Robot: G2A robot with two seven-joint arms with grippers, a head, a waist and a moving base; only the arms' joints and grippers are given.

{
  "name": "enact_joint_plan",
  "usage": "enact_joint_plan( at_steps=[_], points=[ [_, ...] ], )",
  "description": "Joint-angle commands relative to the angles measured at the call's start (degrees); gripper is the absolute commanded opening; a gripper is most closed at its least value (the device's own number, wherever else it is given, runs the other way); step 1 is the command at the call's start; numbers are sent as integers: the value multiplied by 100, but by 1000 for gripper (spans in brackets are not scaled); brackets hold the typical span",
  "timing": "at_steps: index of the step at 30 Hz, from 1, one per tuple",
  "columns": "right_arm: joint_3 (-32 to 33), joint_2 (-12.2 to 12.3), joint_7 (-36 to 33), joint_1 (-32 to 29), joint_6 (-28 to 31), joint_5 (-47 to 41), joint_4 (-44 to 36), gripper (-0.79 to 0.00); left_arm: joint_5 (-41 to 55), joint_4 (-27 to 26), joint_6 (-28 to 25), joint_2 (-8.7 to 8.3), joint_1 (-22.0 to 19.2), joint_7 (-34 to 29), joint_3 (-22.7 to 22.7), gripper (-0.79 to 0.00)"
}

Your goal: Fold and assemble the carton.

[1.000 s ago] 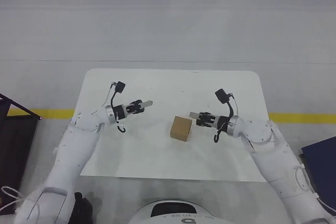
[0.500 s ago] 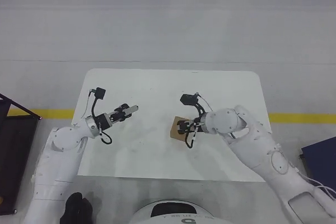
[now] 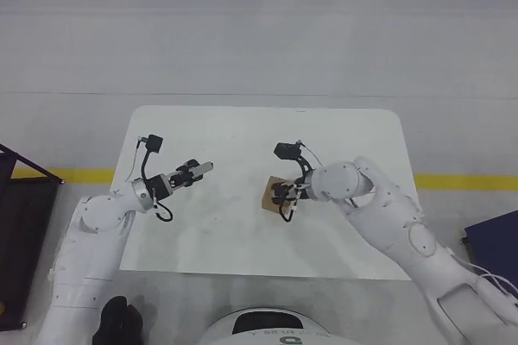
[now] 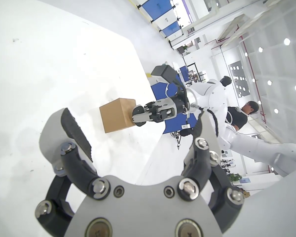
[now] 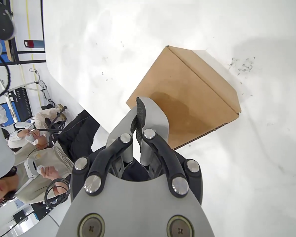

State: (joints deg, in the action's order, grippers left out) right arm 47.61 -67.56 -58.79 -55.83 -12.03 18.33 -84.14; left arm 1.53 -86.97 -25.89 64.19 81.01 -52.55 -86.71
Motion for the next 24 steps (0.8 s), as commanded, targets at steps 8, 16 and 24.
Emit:
enact_joint_plan(
  at_steps=[8,16,24],
  points=[
    [195,75,41,-236,24,90,-103,-785,0,0,0,0,0,0,0,0],
    [-22,-27,97,-57,62,-2,191,-785,0,0,0,0,0,0,0,0],
    [364,132,-297,-512,649,-283,-458,-785,0,0,0,0,0,0,0,0]
  ],
)
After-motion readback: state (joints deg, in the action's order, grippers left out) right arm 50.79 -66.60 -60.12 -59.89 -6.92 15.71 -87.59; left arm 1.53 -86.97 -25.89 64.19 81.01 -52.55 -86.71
